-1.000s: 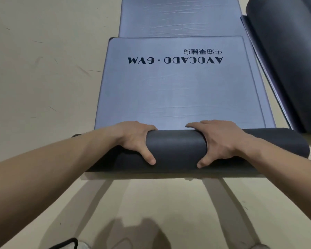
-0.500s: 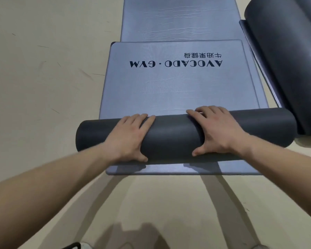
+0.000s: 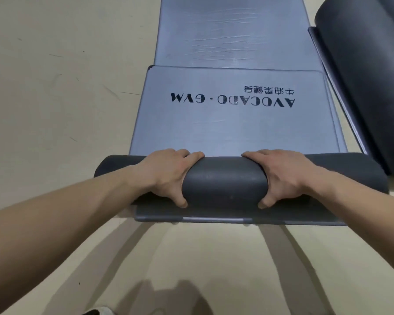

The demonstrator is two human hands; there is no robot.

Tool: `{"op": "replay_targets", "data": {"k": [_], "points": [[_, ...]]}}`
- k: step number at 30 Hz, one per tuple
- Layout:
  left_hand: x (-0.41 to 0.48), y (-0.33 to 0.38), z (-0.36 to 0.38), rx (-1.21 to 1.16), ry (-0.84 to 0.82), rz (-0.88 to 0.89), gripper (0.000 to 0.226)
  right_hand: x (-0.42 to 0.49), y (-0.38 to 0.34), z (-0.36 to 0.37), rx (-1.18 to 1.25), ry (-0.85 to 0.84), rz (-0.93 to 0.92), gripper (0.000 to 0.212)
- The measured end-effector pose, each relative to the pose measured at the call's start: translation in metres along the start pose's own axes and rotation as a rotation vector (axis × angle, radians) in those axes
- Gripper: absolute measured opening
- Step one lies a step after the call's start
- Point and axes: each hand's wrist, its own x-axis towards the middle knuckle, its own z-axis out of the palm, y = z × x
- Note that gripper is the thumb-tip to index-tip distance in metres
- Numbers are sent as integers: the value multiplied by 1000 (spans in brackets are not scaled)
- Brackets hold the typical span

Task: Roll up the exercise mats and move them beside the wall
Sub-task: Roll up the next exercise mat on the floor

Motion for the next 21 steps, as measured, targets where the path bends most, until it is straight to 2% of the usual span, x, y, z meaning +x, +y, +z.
{"op": "replay_targets", "data": {"k": [5,7,9,11,13,17,19,21], "points": [[14,-10,-26,-157,-185,-5,124,-25,-12,54,-113,335,74,134],[10,-3,-19,-59,-120,-61,129,-21,-10,51,-123,325,58,131],[-1,13,4,117,99,-114,131,-14,-4,34,-100,279,37,128],[-4,19,13,155,228,-117,126,-7,0,19,-73,222,25,129],[3,10,0,108,184,-95,124,-4,1,20,-98,234,49,132],[16,2,-23,25,109,-92,121,-6,-1,40,-180,369,81,137],[19,0,-28,-27,46,-94,118,-1,5,22,-176,313,43,126],[20,-2,-32,-158,-98,-94,113,2,9,3,-96,174,-1,119]]}}
